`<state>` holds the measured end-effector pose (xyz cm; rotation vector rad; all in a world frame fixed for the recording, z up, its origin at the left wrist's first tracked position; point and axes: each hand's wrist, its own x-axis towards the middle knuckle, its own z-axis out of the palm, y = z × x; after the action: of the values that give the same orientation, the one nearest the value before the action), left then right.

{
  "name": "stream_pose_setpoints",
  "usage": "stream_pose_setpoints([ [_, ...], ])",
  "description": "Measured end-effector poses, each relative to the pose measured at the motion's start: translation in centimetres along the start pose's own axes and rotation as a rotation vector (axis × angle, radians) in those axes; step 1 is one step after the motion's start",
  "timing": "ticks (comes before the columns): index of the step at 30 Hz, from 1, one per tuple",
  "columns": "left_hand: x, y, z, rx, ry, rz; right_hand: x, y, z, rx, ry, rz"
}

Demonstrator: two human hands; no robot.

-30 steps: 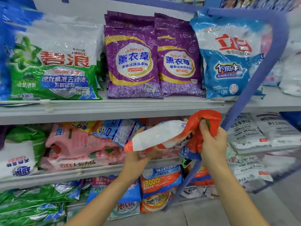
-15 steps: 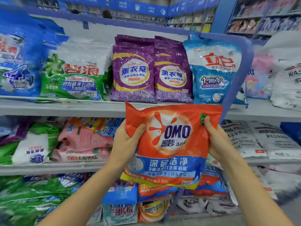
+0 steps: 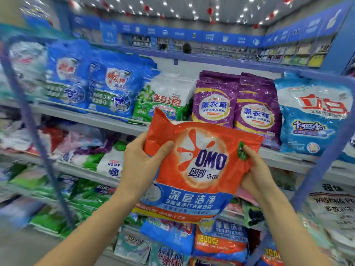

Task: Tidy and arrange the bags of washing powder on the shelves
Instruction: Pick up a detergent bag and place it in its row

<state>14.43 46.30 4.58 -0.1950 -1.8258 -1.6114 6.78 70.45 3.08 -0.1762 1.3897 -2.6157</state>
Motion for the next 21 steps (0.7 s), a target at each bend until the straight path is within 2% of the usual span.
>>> stream_pose_setpoints([
  [8, 1.5, 1.0, -12.7, 0.113, 0.297, -0.064, 3.6, 7.2, 14.3, -0.043, -0.252, 0.032],
  [15, 3.3, -0.2, -28.7, 0.200, 0.568, -0.078, 4.8, 15.0, 30.6, -0.024, -0.411, 0.099],
  [21, 5.8, -1.2, -44.7, 0.162, 0.648, -0.089, 5.3, 22.4, 45.7, -0.011, -0.515, 0.201],
])
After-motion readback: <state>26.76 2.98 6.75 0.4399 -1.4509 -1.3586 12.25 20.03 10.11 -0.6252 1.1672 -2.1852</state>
